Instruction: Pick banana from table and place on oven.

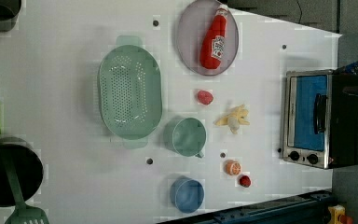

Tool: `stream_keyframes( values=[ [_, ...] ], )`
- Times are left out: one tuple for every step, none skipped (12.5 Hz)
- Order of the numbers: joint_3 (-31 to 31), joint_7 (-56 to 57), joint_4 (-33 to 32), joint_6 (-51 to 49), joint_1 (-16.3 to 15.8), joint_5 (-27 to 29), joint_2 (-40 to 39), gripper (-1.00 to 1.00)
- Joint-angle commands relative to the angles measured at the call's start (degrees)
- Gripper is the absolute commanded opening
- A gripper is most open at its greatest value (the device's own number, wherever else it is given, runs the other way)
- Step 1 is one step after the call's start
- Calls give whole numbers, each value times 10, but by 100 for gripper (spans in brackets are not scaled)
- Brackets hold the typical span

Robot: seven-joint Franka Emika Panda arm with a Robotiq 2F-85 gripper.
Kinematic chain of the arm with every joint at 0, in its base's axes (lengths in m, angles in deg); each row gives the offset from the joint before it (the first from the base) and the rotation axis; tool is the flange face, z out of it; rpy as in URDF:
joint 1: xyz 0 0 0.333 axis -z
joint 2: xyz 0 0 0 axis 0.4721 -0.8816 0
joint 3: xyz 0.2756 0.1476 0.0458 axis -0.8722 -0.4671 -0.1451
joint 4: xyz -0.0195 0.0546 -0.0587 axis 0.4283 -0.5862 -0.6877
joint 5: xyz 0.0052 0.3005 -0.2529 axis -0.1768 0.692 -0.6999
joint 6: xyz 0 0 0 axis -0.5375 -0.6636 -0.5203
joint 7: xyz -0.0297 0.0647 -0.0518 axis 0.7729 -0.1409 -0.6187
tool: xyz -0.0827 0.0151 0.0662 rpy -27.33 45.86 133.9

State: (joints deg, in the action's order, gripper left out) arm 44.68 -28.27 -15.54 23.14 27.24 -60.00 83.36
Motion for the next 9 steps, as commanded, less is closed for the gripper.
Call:
stream_keyframes(
  values=[
    [20,-34,-185,-107,26,-5,271,59],
    [20,-34,-185,-104,25,-5,271,81],
    [20,-34,-186,-105,25,-5,271,99],
    [20,-34,-188,-105,25,-5,271,100],
    [20,-34,-189,-102,25,-5,267,100],
    [19,-34,-190,-100,24,-5,258,100],
    [19,-34,-191,-96,23,-5,244,100],
    [19,-34,-194,-85,23,-5,226,100],
    [19,-34,-198,-67,23,-5,202,100]
  ],
)
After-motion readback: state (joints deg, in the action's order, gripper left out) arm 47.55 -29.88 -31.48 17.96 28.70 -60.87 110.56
